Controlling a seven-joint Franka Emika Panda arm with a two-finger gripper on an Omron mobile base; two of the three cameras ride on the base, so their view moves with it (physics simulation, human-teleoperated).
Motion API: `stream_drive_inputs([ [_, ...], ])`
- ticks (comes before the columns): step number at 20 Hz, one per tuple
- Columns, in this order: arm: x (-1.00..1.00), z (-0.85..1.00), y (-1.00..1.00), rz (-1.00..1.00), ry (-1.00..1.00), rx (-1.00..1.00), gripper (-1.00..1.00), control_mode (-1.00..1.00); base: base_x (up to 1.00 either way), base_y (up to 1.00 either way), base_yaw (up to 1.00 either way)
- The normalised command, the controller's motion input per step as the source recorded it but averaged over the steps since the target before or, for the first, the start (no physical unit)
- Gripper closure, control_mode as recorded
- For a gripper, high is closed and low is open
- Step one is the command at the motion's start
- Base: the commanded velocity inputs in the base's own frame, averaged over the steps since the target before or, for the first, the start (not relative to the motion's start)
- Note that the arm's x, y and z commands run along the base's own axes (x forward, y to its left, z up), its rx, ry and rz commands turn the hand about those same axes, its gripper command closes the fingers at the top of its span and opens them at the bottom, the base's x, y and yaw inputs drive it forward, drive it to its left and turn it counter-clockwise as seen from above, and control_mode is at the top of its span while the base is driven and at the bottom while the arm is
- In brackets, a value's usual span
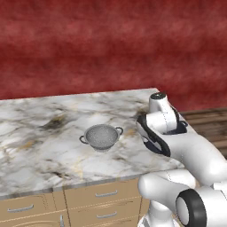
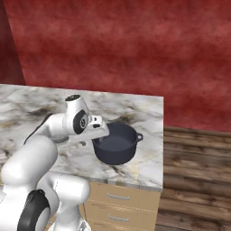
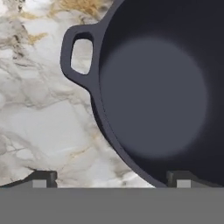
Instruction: Pick the pot and colander and place them in the sink. Then turn on the water.
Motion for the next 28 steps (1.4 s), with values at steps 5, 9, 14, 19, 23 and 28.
stream_drive_inputs([
  [5,0.30,-0.27,-0.12,0.06,-0.01,0.00,-1.00,-1.00,0.00,0.00,0.00],
  [9,0.24,-0.35,-0.04,0.05,0.00,0.00,-1.00,-1.00,0.00,0.00,0.00],
  [14,0.04,-0.24,-0.05,0.04,0.00,0.00,1.00,-1.00,0.00,0.00,0.00],
  [19,0.00,-0.16,0.00,0.00,0.02,0.00,1.00,-1.00,0.00,0.00,0.00],
  [23,-0.03,-0.01,-0.03,0.00,0.01,0.00,1.00,-1.00,0.00,0.00,0.00],
  [28,-0.04,0.24,-0.08,0.00,0.08,0.03,1.00,-1.00,0.00,0.00,0.00],
])
